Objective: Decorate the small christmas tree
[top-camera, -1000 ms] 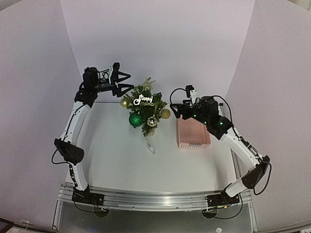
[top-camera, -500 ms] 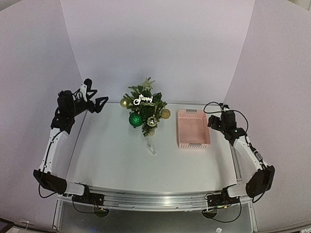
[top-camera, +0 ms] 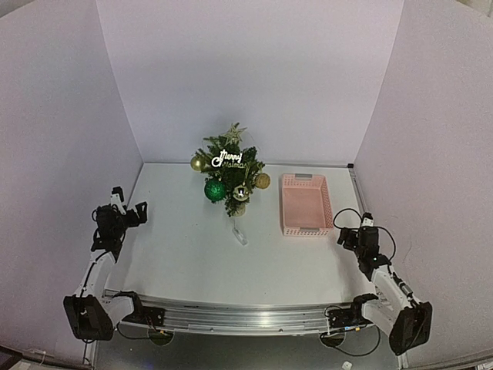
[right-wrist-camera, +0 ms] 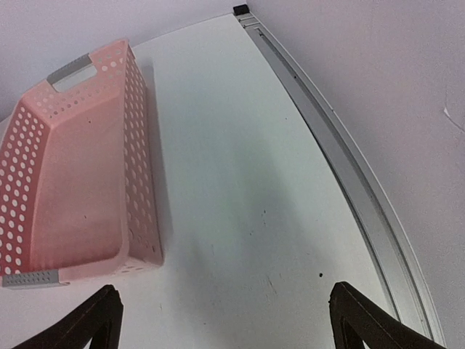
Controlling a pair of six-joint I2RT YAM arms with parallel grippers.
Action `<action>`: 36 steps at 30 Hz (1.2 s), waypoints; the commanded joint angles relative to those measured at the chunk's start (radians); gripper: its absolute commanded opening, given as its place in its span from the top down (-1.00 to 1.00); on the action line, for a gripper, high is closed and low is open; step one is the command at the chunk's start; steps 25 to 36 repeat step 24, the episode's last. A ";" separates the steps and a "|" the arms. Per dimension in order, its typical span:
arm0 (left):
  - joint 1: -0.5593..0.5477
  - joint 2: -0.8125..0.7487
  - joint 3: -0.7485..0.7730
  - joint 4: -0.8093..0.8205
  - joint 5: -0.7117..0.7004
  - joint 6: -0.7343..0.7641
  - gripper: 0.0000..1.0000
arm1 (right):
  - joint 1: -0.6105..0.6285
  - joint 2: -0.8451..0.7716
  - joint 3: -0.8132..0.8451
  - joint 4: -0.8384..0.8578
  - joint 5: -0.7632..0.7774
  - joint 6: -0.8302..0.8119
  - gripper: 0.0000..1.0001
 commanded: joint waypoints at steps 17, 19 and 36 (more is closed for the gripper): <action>0.138 -0.142 -0.298 0.063 -0.015 -0.010 -0.99 | -0.005 -0.346 -0.320 0.258 0.052 -0.080 -0.95; 0.139 -0.140 -0.289 0.047 -0.013 -0.029 -0.99 | -0.006 -0.361 -0.325 0.255 0.047 -0.082 -0.95; 0.144 -0.137 -0.312 0.069 -0.006 -0.023 -0.99 | -0.006 -0.341 -0.317 0.256 0.040 -0.086 -0.96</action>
